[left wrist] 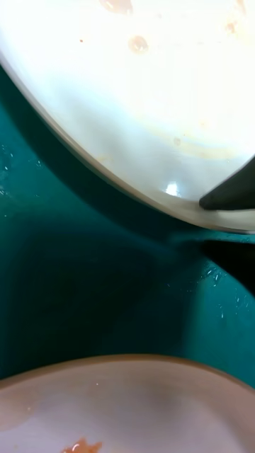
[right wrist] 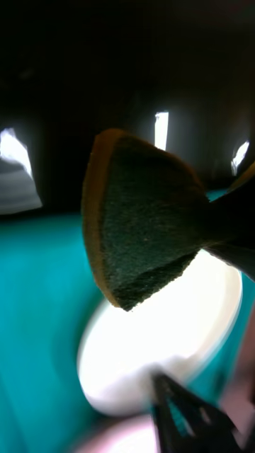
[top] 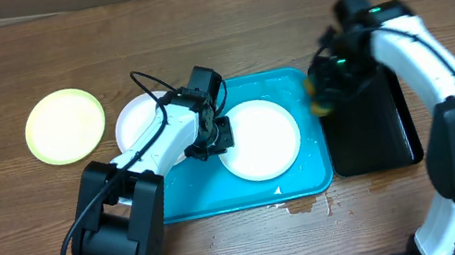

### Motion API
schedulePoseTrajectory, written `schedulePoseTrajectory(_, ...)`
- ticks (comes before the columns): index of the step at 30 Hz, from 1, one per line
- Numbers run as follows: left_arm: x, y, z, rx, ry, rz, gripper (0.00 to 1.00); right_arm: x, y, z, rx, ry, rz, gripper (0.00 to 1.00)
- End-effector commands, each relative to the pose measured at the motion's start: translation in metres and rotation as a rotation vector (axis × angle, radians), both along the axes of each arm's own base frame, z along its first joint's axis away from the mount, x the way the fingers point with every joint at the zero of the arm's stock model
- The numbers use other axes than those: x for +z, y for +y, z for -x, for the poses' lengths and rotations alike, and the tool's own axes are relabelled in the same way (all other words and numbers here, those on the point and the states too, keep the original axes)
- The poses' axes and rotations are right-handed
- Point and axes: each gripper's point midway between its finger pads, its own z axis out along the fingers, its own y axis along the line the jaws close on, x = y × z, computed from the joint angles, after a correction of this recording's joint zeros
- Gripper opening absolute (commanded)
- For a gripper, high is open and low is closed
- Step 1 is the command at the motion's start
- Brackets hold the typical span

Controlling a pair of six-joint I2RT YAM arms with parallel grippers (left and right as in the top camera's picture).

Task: Clean dirty plates on tray and stack at the side
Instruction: 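Return the sponge to the black tray, release it, raise the right gripper, then lift the wiped white plate with the left gripper and swing it left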

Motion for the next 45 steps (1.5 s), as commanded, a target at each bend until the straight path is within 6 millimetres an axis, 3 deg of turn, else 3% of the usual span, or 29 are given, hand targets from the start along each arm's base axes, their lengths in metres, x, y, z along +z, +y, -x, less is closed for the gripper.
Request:
schedulePoseTrajectory(1, -0.007, 0.002, 0.003, 0.004, 0.015, -0.014, 0.26, 0.002, -0.051, -0.001, -0.039, -0.031, 0.180, 0.04)
schedulePoseTrajectory(5, -0.007, 0.002, 0.003, 0.004, 0.012, -0.013, 0.42, -0.019, -0.081, 0.005, -0.083, -0.014, 0.266, 0.04)
schedulePoseTrajectory(9, -0.007, 0.002, 0.002, 0.004, 0.009, -0.012, 0.45, -0.045, -0.085, 0.005, -0.090, -0.039, 0.282, 0.05)
schedulePoseTrajectory(11, -0.007, 0.002, 0.002, 0.004, 0.008, -0.012, 0.45, -0.053, -0.088, 0.005, -0.091, -0.053, 0.297, 0.19)
schedulePoseTrajectory(12, -0.007, 0.001, 0.001, 0.004, 0.007, -0.010, 0.45, -0.056, -0.089, 0.004, -0.093, -0.060, 0.306, 0.34)
schedulePoseTrajectory(13, -0.007, 0.001, 0.001, 0.004, 0.005, -0.010, 0.45, -0.057, -0.090, 0.003, -0.094, -0.067, 0.310, 0.59)
schedulePoseTrajectory(14, -0.006, 0.001, 0.001, 0.004, 0.004, -0.009, 0.46, -0.057, -0.090, 0.001, -0.095, -0.074, 0.309, 0.67)
schedulePoseTrajectory(18, -0.006, 0.001, 0.001, 0.004, 0.004, -0.009, 0.51, -0.033, -0.087, -0.014, -0.105, -0.104, 0.276, 0.71)
schedulePoseTrajectory(22, -0.006, 0.001, 0.000, 0.004, 0.001, -0.008, 0.54, 0.013, -0.099, -0.038, -0.141, -0.166, 0.275, 0.76)
schedulePoseTrajectory(26, -0.007, 0.001, 0.002, 0.003, 0.007, -0.009, 0.54, 0.048, -0.137, -0.058, -0.268, -0.234, 0.326, 0.99)
schedulePoseTrajectory(29, -0.007, -0.001, 0.002, -0.002, 0.008, -0.010, 0.53, 0.054, -0.172, -0.060, -0.362, -0.253, 0.339, 1.00)
schedulePoseTrajectory(34, -0.008, -0.008, 0.005, -0.023, 0.004, -0.008, 0.34, 0.051, -0.216, -0.046, -0.466, -0.226, 0.352, 1.00)
schedulePoseTrajectory(37, -0.007, -0.014, 0.007, -0.040, -0.001, -0.007, 0.28, 0.052, -0.233, -0.042, -0.507, -0.225, 0.359, 1.00)
schedulePoseTrajectory(40, -0.007, -0.014, 0.008, -0.041, 0.001, -0.007, 0.05, 0.052, -0.242, -0.039, -0.529, -0.224, 0.361, 1.00)
schedulePoseTrajectory(45, 0.004, -0.007, 0.002, -0.047, 0.006, -0.013, 0.04, 0.052, -0.244, -0.038, -0.533, -0.223, 0.362, 1.00)
